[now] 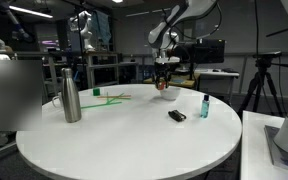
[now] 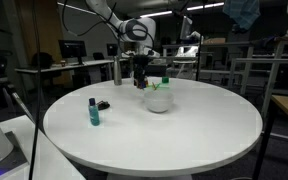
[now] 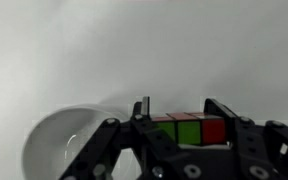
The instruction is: Move the bowl to the right and put the rubik's cube inside it
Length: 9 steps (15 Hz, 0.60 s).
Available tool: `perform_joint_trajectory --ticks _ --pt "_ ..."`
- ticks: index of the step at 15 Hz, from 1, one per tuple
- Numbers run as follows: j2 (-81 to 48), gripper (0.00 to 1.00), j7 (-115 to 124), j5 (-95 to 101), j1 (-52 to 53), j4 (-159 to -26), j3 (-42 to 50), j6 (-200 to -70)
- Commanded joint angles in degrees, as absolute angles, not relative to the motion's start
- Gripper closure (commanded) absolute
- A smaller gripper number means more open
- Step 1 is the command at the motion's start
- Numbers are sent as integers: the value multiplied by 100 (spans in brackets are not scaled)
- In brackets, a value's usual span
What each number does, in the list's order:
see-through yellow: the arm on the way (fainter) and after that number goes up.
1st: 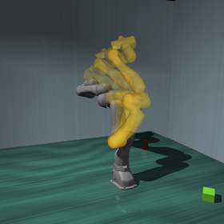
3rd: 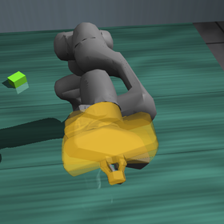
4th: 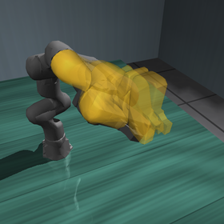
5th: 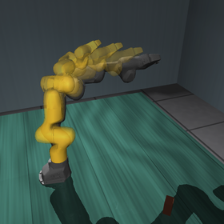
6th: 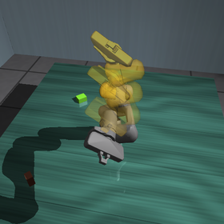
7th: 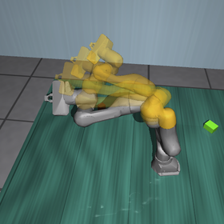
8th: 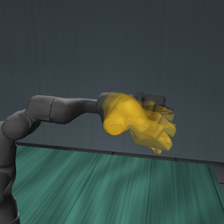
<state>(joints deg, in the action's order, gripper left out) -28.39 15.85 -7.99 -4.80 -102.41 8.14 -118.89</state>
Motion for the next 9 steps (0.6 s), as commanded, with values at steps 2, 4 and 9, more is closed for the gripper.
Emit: perform_joint_trajectory --ticks 2,4,9 --pt "-2537 65 1773 -895 -588 -10395 833 -11796" --pt "-2525 65 1808 -901 -631 -10395 856 -11805" --pt "-2557 65 1816 -927 -773 -10398 938 -11804"
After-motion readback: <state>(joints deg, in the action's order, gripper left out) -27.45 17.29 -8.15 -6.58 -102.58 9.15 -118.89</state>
